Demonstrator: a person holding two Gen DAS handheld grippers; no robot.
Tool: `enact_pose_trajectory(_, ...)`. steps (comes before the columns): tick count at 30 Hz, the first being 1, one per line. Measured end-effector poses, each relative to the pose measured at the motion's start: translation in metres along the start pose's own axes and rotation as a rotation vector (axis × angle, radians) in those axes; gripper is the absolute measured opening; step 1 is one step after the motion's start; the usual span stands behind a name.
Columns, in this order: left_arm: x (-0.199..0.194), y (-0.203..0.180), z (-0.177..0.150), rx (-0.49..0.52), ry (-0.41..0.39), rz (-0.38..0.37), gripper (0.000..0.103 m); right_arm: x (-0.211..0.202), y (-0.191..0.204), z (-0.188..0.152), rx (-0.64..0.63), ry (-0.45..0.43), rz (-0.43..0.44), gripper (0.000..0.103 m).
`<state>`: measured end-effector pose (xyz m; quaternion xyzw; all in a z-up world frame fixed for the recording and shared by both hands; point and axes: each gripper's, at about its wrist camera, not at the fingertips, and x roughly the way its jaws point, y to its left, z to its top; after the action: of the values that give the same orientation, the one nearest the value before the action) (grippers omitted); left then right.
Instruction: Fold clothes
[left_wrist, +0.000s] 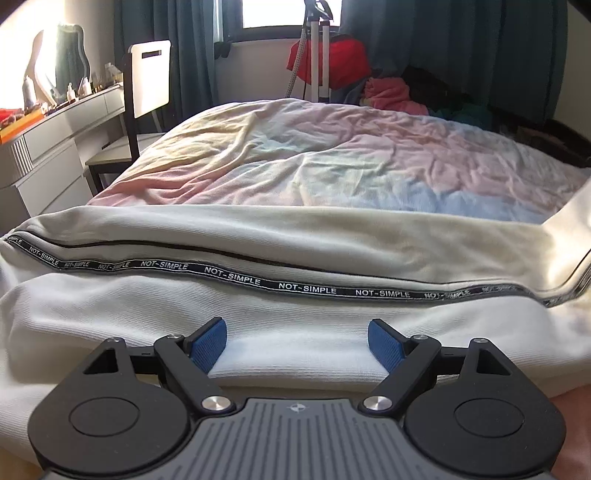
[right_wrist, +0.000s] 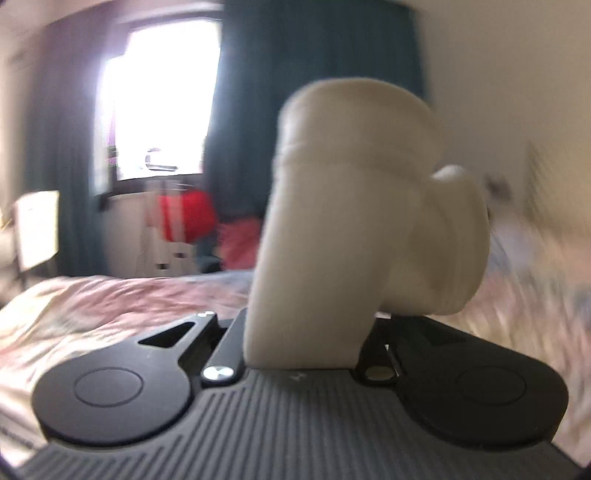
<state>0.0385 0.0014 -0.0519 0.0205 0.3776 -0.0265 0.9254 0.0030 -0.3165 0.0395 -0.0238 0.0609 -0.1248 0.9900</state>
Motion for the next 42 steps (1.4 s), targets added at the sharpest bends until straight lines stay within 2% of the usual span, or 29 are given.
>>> enact_pose_trajectory(3, -0.009, 0.008, 0.006, 0.005, 0.004, 0.027, 0.085, -0.015, 0.068, -0.015, -0.184, -0.023, 0.146, 0.013)
enact_pose_trajectory(6, -0.020, 0.023, 0.011, 0.008, 0.010, 0.089, 0.085, -0.022, 0.133, -0.053, -0.404, 0.040, 0.303, 0.013)
enact_pose_trajectory(9, -0.027, 0.046, 0.015, -0.062, 0.014, 0.111, 0.085, -0.022, 0.174, -0.098, -0.564, 0.152, 0.415, 0.014)
enact_pose_trajectory(14, -0.038, 0.063, 0.021, -0.138, -0.010, 0.085, 0.085, -0.021, 0.194, -0.128, -0.692, 0.168, 0.396, 0.014)
enact_pose_trajectory(16, -0.043, 0.064, 0.024, -0.155, -0.037, 0.058, 0.085, -0.019, 0.192, -0.116, -0.631, 0.183, 0.394, 0.014)
enact_pose_trajectory(20, -0.049, 0.068, 0.028, -0.208, -0.093, -0.029, 0.085, -0.039, 0.208, -0.091, -0.559, 0.116, 0.440, 0.014)
enact_pose_trajectory(22, -0.050, 0.073, 0.028, -0.247, -0.108, -0.066, 0.085, -0.045, 0.224, -0.097, -0.575, 0.137, 0.498, 0.014)
enact_pose_trajectory(24, -0.049, 0.077, 0.027, -0.277, -0.121, -0.102, 0.086, -0.043, 0.239, -0.110, -0.605, 0.170, 0.502, 0.016)
enact_pose_trajectory(27, -0.045, 0.080, 0.024, -0.323, -0.115, -0.174, 0.086, -0.035, 0.236, -0.115, -0.578, 0.177, 0.535, 0.017)
enact_pose_trajectory(33, -0.043, 0.081, 0.021, -0.371, -0.109, -0.250, 0.086, -0.037, 0.209, -0.082, -0.382, 0.344, 0.684, 0.047)
enact_pose_trajectory(34, -0.043, 0.081, 0.020, -0.374, -0.111, -0.257, 0.086, -0.042, 0.200, -0.077, -0.342, 0.373, 0.712, 0.055)
enact_pose_trajectory(35, -0.045, 0.081, 0.019, -0.376, -0.112, -0.265, 0.086, -0.046, 0.191, -0.072, -0.300, 0.402, 0.740, 0.068)
enact_pose_trajectory(36, -0.047, 0.080, 0.017, -0.374, -0.113, -0.276, 0.086, -0.051, 0.183, -0.067, -0.257, 0.431, 0.768, 0.072)
enact_pose_trajectory(38, -0.049, 0.075, 0.016, -0.358, -0.118, -0.286, 0.085, -0.061, 0.165, -0.057, -0.171, 0.488, 0.823, 0.075)
enact_pose_trajectory(42, -0.055, 0.058, 0.011, -0.278, -0.136, -0.243, 0.078, -0.048, 0.127, -0.044, -0.039, 0.456, 0.710, 0.075)
